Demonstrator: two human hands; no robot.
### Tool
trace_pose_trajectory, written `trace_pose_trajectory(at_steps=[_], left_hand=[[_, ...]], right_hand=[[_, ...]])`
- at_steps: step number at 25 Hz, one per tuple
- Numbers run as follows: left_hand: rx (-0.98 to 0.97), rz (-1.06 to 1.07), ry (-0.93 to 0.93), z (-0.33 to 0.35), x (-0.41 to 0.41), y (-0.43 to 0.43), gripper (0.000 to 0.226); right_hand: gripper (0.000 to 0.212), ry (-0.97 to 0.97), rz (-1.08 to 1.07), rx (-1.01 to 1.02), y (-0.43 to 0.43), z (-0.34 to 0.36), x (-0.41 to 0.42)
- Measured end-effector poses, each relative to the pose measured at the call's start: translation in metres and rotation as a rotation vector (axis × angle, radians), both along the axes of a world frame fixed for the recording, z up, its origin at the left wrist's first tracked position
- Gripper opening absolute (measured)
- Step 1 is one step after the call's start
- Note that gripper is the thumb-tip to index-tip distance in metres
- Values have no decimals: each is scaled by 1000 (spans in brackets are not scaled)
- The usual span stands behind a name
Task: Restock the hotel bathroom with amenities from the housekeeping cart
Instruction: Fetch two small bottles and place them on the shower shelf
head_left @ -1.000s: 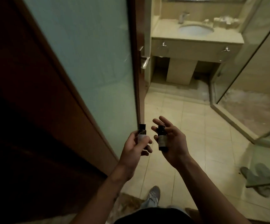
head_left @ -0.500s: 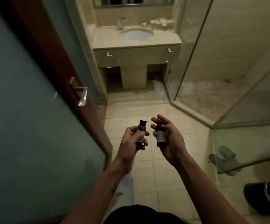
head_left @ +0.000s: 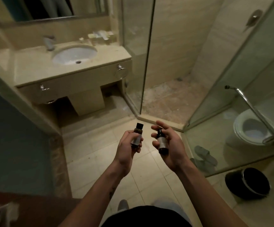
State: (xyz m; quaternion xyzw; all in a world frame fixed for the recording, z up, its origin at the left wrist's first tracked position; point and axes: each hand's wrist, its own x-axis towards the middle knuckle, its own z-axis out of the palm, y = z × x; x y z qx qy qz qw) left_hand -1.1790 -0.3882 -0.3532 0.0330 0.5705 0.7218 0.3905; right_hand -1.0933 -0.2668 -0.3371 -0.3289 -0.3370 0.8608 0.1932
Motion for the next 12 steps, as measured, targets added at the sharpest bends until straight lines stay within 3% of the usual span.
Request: trace_pose_trajectory(at_steps=[6, 12], left_hand=[[0, -167, -15, -4, -74, 110, 10], [-29, -170, -27, -20, -120, 252, 11]], right_hand=[[33, 9, -169, -49, 99, -10, -55], [33, 51, -186, -57, 238, -29, -107]])
